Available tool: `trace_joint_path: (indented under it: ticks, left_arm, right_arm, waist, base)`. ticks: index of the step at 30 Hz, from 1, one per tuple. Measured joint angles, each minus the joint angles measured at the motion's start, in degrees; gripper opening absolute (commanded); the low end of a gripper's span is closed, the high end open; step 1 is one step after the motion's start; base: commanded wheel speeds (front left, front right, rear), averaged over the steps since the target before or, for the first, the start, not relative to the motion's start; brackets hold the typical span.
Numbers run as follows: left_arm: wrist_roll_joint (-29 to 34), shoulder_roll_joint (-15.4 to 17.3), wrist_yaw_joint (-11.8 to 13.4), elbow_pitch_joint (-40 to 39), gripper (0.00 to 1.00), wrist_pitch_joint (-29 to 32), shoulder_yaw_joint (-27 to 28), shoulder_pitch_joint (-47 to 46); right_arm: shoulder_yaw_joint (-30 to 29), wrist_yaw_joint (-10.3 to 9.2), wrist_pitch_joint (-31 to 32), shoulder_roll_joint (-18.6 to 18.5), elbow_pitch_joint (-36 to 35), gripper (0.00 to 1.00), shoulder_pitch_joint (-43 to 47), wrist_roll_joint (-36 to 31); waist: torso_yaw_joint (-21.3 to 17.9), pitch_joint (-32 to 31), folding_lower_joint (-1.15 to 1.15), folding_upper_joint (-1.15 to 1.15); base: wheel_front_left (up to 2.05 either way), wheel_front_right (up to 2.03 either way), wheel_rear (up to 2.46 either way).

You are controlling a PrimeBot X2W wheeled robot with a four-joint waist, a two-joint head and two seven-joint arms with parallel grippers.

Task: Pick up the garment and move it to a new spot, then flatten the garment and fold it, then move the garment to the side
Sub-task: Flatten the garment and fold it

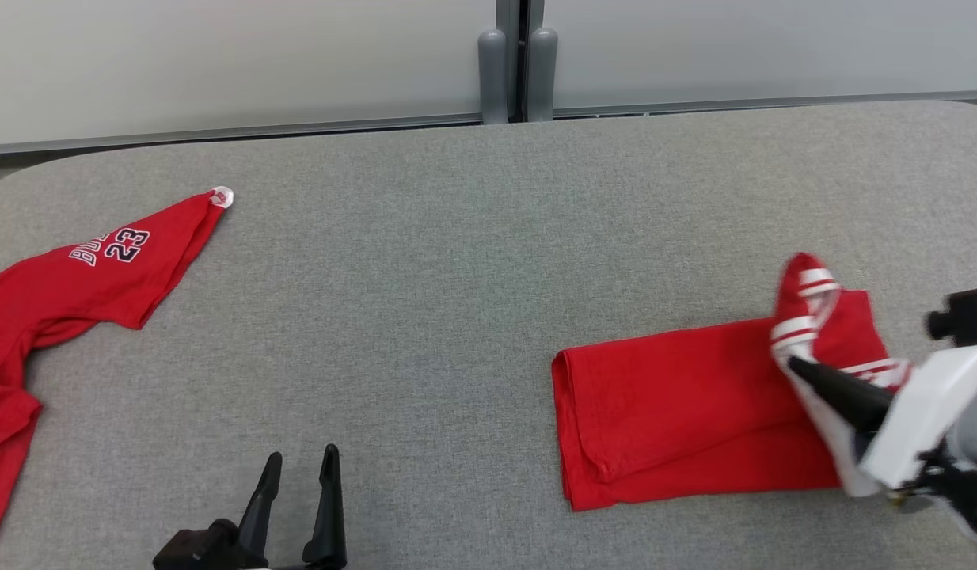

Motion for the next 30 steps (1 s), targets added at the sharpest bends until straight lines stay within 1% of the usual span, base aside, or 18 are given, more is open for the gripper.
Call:
trace_joint_path:
  ticks: [2, 4, 7, 9, 11, 13, 14, 15, 16, 19, 21, 22, 24, 25, 28, 30]
  left_arm:
    - [-0.1, 0.0, 0.1, 0.7, 1.00, 0.0, -0.8, -1.2]
    - [-0.1, 0.0, 0.2, 1.2, 1.00, 0.0, -1.4, -1.9]
    - [-0.1, 0.0, 0.4, 2.0, 1.00, 0.0, -1.9, -2.4]
    - [-0.1, 0.0, 0.4, 2.4, 1.00, 0.0, -2.1, -2.6]
    - [-0.1, 0.0, 0.4, 2.8, 1.00, 0.0, -2.1, -2.6]
    - [-0.2, 0.0, 0.5, 2.9, 1.00, 0.0, -1.9, -2.6]
    - [-0.2, 0.0, 0.5, 3.0, 1.00, 0.0, -1.9, -2.6]
    - [-0.3, 0.0, 0.5, 3.1, 1.00, 0.0, -1.8, -2.6]
    - [-0.3, 0.0, 0.5, 3.2, 1.00, 0.0, -1.8, -2.5]
    - [-0.6, 0.0, 0.5, 3.3, 1.00, 0.0, -1.4, -1.9]
    - [-0.6, 0.0, 0.5, 3.5, 1.00, 0.0, -1.1, -1.4]
    - [-0.5, 0.0, 0.5, 3.5, 1.00, 0.0, -0.7, -1.3]
    - [0.0, 0.0, 0.4, 3.2, 1.00, 0.0, 0.1, -0.6]
    - [0.4, 0.0, 0.0, 3.0, 1.00, 0.0, 0.9, -0.3]
    - [0.7, 0.0, -0.1, 2.3, 1.00, 0.0, 2.1, 0.3]
    - [1.1, 0.0, -0.2, 1.8, 1.00, 0.0, 2.6, 0.9]
  right_arm:
    - [3.1, 0.01, -0.8, 5.7, 0.5, 0.00, -1.6, -2.8]
    - [5.1, 0.01, -2.5, 11.3, 2.6, 0.00, -2.9, -5.4]
    - [7.8, 0.01, -4.6, 18.0, 6.1, 0.00, -4.6, -7.9]
    - [9.8, 0.01, -5.4, 20.8, 7.8, 0.00, -5.3, -9.1]
    - [10.5, 0.01, -6.4, 22.5, 9.5, 0.00, -5.6, -9.7]
    - [11.5, 0.01, -7.2, 23.0, 10.9, 0.00, -5.9, -10.7]
    - [11.6, 0.00, -7.9, 23.3, 11.6, 0.10, -5.9, -11.0]
    - [11.9, 0.00, -8.8, 23.5, 11.8, 0.45, -5.9, -11.5]
    - [12.2, 0.00, -9.6, 23.8, 11.9, 1.00, -5.9, -11.8]
    - [13.0, 0.00, -12.6, 24.1, 9.5, 1.00, -5.5, -11.3]
    - [13.4, 0.01, -15.0, 23.8, 5.7, 1.00, -4.4, -9.8]
    - [14.0, 0.01, -15.8, 23.0, 3.4, 1.00, -3.3, -9.2]
    - [14.5, 0.02, -18.0, 20.3, -0.7, 1.00, -0.5, -9.0]
    - [13.6, 0.01, -21.0, 17.0, -3.5, 1.00, 2.4, -9.7]
    - [9.7, 0.01, -27.0, 13.3, -4.6, 1.00, 6.8, -13.9]
    - [5.6, 0.01, -31.8, 12.3, -3.4, 1.00, 9.4, -17.6]
  waist:
    - [-0.2, 0.5, 0.00, 0.00]
    - [-0.2, 0.9, 0.00, 0.00]
    - [0.2, 1.2, 0.00, 0.00]
    - [0.6, 1.3, 0.00, 0.00]
    - [1.1, 1.2, 0.00, 0.00]
    - [1.5, 1.1, 0.00, 0.00]
    - [1.7, 1.1, 0.00, 0.00]
    - [1.8, 0.9, 0.00, 0.00]
    - [1.8, 0.7, 0.00, 0.00]
    - [1.8, -0.1, 0.00, 0.00]
    - [1.7, -0.8, 0.00, 0.00]
    - [1.6, -1.2, 0.00, 0.00]
    - [1.4, -2.2, 0.00, 0.00]
    - [1.2, -3.3, 0.00, 0.00]
    - [0.8, -4.9, 0.00, 0.00]
    - [0.5, -5.9, 0.00, 0.00]
  base:
    - [0.00, 0.00, 0.00]
    - [0.00, 0.00, 0.00]
    - [0.00, 0.00, 0.00]
    - [0.00, 0.00, 0.00]
    - [0.00, 0.00, 0.00]
    - [0.00, 0.00, 0.00]
    - [0.00, 0.00, 0.00]
    - [0.00, 0.00, 0.00]
    - [0.00, 0.00, 0.00]
    - [0.00, 0.00, 0.00]
    - [0.00, 0.00, 0.00]
    - [0.00, 0.00, 0.00]
    - [0.00, 0.00, 0.00]
    - [0.00, 0.00, 0.00]
    - [0.00, 0.00, 0.00]
    - [0.00, 0.00, 0.00]
